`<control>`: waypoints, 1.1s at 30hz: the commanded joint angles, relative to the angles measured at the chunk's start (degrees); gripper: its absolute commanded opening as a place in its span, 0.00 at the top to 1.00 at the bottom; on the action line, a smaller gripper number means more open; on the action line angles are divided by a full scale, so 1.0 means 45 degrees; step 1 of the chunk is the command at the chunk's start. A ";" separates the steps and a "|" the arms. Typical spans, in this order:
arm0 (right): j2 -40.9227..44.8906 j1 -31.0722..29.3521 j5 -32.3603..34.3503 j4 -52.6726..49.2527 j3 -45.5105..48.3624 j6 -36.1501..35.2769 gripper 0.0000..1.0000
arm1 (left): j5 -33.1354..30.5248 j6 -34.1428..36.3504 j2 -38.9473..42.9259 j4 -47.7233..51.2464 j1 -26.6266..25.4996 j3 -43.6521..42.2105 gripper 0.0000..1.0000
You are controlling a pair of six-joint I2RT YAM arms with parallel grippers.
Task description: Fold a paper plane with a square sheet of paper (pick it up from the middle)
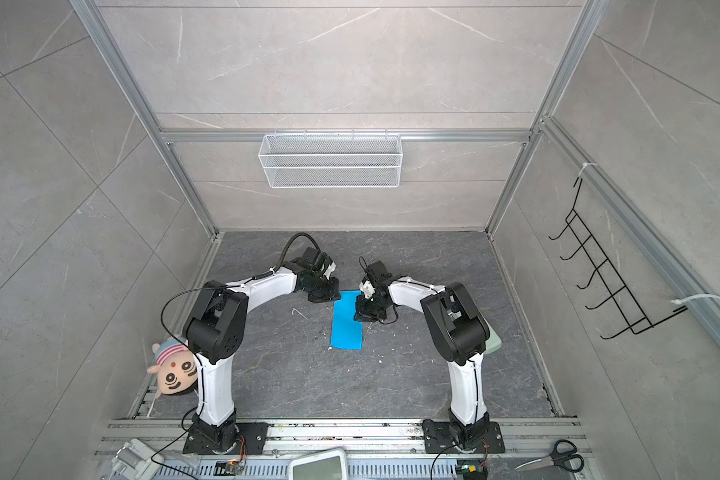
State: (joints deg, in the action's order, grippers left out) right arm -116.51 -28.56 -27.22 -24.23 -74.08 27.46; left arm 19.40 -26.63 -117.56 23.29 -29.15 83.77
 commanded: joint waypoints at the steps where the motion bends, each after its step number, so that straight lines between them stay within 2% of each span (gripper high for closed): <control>1: -0.1492 -0.0176 0.2300 -0.0552 0.0960 0.0166 0.82 | 0.0011 -0.0217 -0.0628 0.0084 0.0065 0.0763 0.90; 8: -0.1451 -0.0178 0.2300 -0.0476 0.1088 0.0165 0.82 | -0.1124 0.0127 -0.1324 0.1024 0.0032 0.1415 0.90; 20: -0.1453 -0.0167 0.2358 -0.0440 0.1178 0.0089 0.82 | -0.3356 0.0815 -0.1625 0.1949 0.0320 0.1261 0.91; 27: -0.1020 -0.0339 0.2511 -0.0936 0.0675 -0.0734 0.81 | -0.3154 0.0702 -0.0190 0.1864 0.0760 0.0809 0.90; 33: -0.0961 -0.0754 0.2457 -0.1390 -0.0465 -0.1727 0.82 | -0.2111 -0.0775 0.1402 0.0542 0.0887 -0.0807 0.83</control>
State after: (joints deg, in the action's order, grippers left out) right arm -116.16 -30.70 -22.55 -26.39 -75.90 23.40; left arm 7.66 -26.33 -116.71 27.83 -24.82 82.35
